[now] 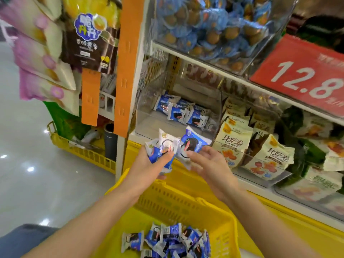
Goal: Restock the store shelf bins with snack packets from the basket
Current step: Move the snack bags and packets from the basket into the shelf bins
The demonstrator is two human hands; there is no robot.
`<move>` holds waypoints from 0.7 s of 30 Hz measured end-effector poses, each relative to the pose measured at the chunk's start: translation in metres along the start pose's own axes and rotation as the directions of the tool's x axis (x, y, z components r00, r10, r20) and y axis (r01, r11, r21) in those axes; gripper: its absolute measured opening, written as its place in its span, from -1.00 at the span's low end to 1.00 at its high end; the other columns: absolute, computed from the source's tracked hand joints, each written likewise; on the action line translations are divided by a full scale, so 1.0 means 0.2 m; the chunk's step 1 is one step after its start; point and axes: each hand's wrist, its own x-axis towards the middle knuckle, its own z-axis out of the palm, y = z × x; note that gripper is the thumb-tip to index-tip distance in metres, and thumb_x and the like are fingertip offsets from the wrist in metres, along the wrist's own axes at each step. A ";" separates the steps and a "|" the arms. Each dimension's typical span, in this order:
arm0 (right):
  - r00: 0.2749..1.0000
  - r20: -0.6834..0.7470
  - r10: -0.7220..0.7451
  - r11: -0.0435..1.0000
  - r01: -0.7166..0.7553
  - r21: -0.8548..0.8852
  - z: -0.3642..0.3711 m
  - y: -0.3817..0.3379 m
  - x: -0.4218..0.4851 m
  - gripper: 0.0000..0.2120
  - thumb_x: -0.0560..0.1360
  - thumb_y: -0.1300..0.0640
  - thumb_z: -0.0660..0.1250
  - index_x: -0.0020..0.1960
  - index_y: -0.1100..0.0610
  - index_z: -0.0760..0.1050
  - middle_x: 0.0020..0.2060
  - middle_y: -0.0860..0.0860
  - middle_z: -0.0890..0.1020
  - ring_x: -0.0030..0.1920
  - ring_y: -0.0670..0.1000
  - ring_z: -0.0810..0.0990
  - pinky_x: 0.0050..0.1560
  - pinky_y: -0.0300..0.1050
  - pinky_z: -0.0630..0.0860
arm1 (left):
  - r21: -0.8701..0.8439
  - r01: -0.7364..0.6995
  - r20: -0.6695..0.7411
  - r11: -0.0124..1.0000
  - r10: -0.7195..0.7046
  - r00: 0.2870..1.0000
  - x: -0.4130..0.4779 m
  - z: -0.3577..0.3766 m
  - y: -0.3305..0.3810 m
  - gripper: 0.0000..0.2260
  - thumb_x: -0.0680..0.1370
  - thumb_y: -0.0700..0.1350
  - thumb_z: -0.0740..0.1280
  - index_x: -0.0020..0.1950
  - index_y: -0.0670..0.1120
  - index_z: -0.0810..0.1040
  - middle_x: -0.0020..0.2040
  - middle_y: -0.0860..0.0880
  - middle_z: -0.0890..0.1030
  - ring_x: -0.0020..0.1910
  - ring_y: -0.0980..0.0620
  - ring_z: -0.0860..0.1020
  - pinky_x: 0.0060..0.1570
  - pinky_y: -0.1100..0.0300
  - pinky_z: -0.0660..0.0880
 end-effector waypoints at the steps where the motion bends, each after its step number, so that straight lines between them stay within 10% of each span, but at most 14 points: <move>1: 0.999 -0.018 -0.036 0.995 0.034 -0.090 0.02 -0.05 0.05 -0.72 0.44 0.14 0.42 0.12 0.04 0.46 -0.10 -0.09 0.70 -0.13 -0.18 0.66 -0.17 -0.25 0.52 | 0.006 -0.003 -0.015 1.000 0.003 1.000 0.03 -0.04 0.03 -0.58 0.46 -0.01 0.39 0.28 0.02 0.39 0.06 0.02 0.60 -0.08 0.03 0.64 -0.23 0.17 0.62; 8: 0.914 -0.081 -0.398 0.807 0.307 -0.505 0.16 -0.28 0.53 -0.77 0.47 0.10 0.39 0.11 0.04 0.49 -0.12 -0.16 0.58 -0.16 -0.20 0.58 -0.24 -0.41 0.52 | -0.090 -0.016 -0.100 0.996 0.007 0.995 0.20 -0.23 0.12 -0.53 0.46 -0.06 0.38 0.36 -0.02 0.37 0.10 -0.04 0.59 -0.09 0.01 0.63 -0.28 0.18 0.62; 21: 0.966 0.141 -0.215 0.315 0.205 -0.927 0.40 -0.13 1.30 -0.65 0.49 0.23 0.37 0.21 0.37 0.43 0.13 0.28 0.54 0.17 0.22 0.50 0.20 0.07 0.42 | -0.169 -0.009 -0.139 0.985 -0.015 0.990 0.41 -0.41 0.14 -0.50 0.45 -0.04 0.40 0.35 -0.02 0.33 0.13 -0.04 0.59 -0.12 0.02 0.64 -0.36 0.24 0.60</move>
